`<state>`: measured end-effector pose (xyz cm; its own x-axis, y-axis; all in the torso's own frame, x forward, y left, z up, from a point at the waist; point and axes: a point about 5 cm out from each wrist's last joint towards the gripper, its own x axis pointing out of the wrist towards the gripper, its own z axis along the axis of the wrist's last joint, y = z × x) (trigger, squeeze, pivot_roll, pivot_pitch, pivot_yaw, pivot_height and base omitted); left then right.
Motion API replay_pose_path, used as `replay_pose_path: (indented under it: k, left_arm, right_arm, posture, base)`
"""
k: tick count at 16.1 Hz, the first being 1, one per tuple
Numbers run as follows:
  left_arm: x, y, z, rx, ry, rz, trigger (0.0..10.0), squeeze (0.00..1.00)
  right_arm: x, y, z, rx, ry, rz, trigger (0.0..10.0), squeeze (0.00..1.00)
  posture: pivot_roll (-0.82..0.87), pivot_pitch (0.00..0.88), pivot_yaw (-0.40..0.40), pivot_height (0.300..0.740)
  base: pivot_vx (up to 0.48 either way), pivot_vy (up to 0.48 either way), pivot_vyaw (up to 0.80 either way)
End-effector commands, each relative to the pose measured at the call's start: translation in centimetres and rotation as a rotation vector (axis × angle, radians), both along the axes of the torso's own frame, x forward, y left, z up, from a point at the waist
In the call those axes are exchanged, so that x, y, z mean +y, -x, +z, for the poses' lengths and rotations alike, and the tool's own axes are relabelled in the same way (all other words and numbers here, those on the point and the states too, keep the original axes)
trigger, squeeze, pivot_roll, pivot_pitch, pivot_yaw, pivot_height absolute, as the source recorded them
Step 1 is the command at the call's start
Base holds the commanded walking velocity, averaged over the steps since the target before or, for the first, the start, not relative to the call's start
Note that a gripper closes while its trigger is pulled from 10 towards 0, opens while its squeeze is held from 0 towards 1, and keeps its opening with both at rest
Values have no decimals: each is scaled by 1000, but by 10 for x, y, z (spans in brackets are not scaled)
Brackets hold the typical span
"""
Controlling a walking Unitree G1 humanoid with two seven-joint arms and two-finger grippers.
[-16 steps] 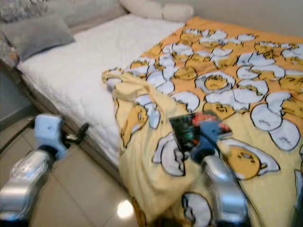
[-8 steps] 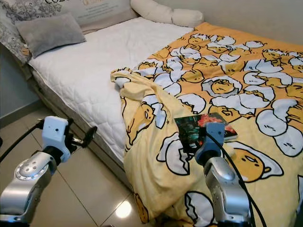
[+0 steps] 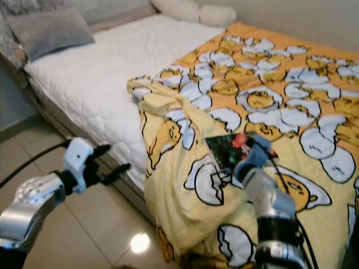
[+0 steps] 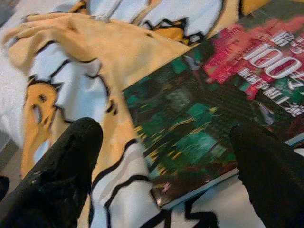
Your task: Clean up the room
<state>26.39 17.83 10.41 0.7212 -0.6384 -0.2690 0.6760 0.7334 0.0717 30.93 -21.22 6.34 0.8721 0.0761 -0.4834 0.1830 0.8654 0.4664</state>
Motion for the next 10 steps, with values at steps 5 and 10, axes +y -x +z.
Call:
replay_pose_path:
  k: [5,10]
  left_arm:
    - [-18,16,0,44,5,-197,10000,0]
    - [-18,18,-1,57,-10,-212,10000,0]
  right_arm:
    - [-5,-7,-14,128,-185,-74,10000,0]
    - [-12,-5,-17,150,-207,-91,10000,0]
  posture:
    - [-49,0,-49,740]
    - [-52,0,-51,740]
  base:
    - [0,0,0]
    - [0,0,0]
